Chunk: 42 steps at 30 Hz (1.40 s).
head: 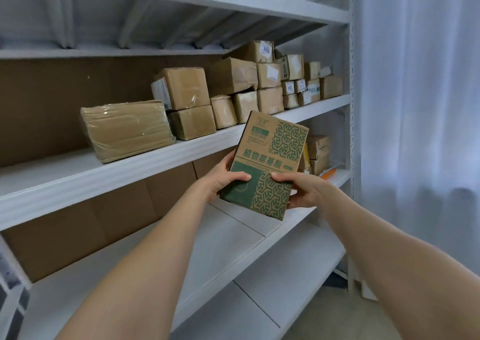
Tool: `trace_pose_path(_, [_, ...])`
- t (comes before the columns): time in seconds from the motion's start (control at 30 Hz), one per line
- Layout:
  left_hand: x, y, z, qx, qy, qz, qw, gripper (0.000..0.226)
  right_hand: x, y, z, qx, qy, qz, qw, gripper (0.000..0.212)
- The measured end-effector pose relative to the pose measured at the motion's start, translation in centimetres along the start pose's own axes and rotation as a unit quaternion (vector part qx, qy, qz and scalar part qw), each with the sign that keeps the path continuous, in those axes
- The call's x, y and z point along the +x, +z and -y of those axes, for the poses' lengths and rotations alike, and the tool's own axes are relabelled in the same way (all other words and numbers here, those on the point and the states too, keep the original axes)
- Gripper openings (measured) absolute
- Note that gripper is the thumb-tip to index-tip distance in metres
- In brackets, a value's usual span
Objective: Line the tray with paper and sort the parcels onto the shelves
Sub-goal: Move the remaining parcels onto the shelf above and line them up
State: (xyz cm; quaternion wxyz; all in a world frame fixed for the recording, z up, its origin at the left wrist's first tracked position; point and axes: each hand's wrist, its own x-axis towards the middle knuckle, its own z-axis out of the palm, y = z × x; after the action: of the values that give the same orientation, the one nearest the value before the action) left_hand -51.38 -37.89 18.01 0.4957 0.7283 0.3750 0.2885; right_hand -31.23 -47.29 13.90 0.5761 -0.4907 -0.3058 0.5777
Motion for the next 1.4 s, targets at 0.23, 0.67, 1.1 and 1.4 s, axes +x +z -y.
trace_pose_path(0.23, [-3.2, -3.0, -7.9, 0.009, 0.074, -0.061, 0.995, 0.046, -3.1, 3.8, 7.5, -0.044, -0.106, 0.022, 0.993, 0.074])
trace_pose_path(0.67, [-11.9, -14.0, -18.6, 0.008, 0.056, -0.186, 0.981, 0.046, -6.3, 16.9, 18.7, -0.065, -0.208, 0.114, 0.969, 0.043])
trace_pose_path(1.1, [-14.9, -20.1, -20.3, -0.058, -0.010, -0.360, 0.931, 0.060, -5.6, 25.6, 18.0, -0.096, -0.254, 0.066, 0.960, 0.074])
trace_pose_path(1.4, [-11.9, -20.9, -19.7, -0.101, -0.029, -0.398, 0.911, 0.046, -2.4, 29.0, 17.4, -0.143, -0.278, 0.015, 0.950, 0.053])
